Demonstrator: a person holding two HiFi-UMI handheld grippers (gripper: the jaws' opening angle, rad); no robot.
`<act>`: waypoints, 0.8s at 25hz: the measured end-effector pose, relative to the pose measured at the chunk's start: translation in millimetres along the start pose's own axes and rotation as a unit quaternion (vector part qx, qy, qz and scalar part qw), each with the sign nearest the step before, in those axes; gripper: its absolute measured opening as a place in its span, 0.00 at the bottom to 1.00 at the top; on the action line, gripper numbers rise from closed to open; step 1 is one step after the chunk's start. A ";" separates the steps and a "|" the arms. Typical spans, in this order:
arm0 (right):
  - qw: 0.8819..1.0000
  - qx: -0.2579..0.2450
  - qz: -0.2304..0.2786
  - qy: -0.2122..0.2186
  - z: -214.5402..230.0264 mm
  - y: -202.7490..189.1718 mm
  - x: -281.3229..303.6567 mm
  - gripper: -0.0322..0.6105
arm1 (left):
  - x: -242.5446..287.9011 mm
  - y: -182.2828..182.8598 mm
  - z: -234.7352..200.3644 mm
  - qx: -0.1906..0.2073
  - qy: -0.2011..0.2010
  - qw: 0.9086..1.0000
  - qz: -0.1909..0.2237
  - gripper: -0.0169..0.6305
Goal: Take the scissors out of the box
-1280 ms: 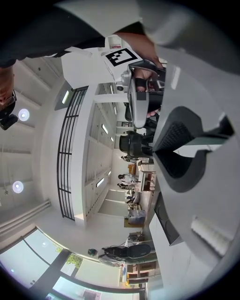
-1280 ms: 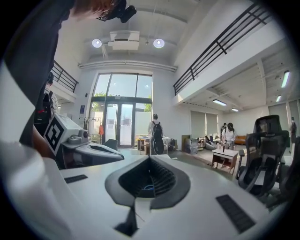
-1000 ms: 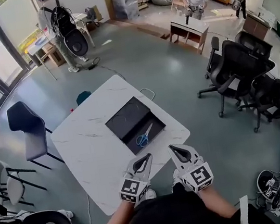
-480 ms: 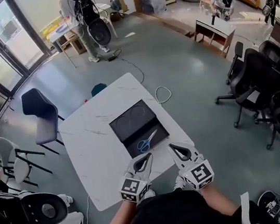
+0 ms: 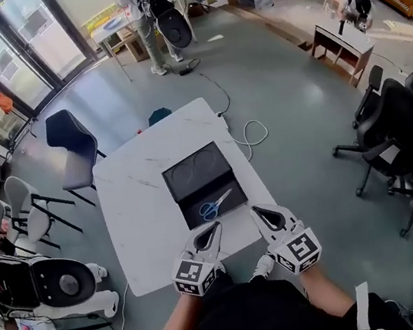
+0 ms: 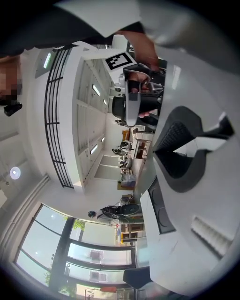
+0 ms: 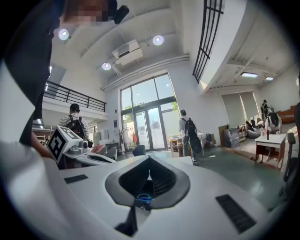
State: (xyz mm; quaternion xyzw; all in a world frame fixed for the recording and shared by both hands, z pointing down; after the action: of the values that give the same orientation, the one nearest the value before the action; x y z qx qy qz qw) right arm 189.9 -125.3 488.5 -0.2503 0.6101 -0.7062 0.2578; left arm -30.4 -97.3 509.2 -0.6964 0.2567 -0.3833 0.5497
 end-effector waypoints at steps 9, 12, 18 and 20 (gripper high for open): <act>1.000 0.003 -0.008 0.019 11.2 -5.9 23.4 0.06 | 8.4 -0.8 -19.9 0.000 0.023 1.000 -0.014 0.04; 1.000 -0.003 -0.014 0.025 12.8 -7.6 32.0 0.06 | 14.4 -2.1 -28.0 -0.001 0.021 1.000 -0.022 0.04; 0.999 -0.025 -0.022 0.039 20.3 -1.6 61.1 0.06 | 20.3 -3.7 -52.8 0.011 0.020 0.999 -0.041 0.04; 0.999 -0.030 -0.021 0.040 21.2 0.7 69.6 0.06 | 22.3 -7.3 -60.6 0.016 0.020 0.998 -0.053 0.04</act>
State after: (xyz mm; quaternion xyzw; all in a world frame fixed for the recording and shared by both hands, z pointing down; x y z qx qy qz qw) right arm 152.4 -187.6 493.4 -0.2423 0.6356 -0.7020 0.2108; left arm -67.5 -147.2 528.0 -0.6920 0.2244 -0.4297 0.5349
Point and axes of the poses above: the fingertips, and each gripper's own axes: x forward along the fingers, z to its right, y out of its top, the point moved 10 cm from there along -x, backward along the fingers, and after that the axes turned 3 degrees about z, right-handed, at the moved point
